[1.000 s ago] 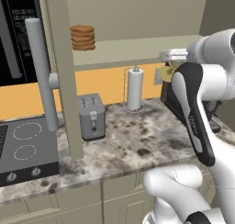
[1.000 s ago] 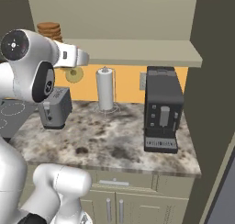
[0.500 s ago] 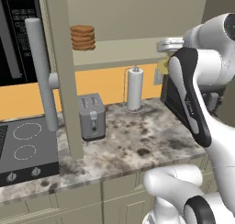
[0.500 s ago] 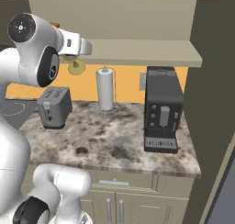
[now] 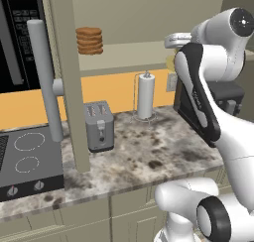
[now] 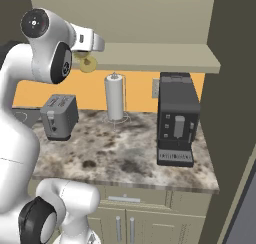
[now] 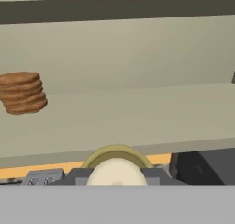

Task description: Pick the candle and candle from the dining table and place them in the open cabinet. Close the cabinet after placing the objects.

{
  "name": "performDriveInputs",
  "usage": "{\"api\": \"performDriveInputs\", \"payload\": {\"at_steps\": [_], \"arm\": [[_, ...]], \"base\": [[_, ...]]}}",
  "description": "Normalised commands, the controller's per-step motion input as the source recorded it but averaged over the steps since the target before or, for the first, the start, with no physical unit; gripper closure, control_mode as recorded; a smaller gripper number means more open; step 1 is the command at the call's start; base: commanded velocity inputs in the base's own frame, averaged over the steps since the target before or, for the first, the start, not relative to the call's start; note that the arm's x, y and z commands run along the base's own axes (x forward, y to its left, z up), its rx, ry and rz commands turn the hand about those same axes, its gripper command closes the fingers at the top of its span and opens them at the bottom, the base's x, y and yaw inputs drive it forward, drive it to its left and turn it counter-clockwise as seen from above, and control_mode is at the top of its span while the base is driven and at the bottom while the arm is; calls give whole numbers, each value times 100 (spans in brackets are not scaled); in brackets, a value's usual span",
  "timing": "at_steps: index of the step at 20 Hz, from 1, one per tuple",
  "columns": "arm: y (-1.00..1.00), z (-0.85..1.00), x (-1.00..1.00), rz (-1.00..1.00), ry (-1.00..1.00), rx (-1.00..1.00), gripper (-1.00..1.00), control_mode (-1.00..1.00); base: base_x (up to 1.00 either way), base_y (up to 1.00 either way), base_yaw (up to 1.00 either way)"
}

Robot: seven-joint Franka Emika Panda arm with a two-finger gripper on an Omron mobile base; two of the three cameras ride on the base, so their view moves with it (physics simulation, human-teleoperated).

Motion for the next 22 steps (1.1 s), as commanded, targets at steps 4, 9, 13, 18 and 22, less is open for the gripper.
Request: {"api": "performDriveInputs", "payload": {"at_steps": [4,9,13,18,22], "arm": [[0,8,37,0,-1,0,100,-100],[0,1,39,0,0,0,100,-100],[0,0,34,0,0,0,100,-100],[0,0,39,0,0,0,100,-100],[0,0,37,0,0,0,100,-100]], "base": [[0,0,0],[0,0,0],[0,0,0],[0,0,0],[0,0,0]]}}
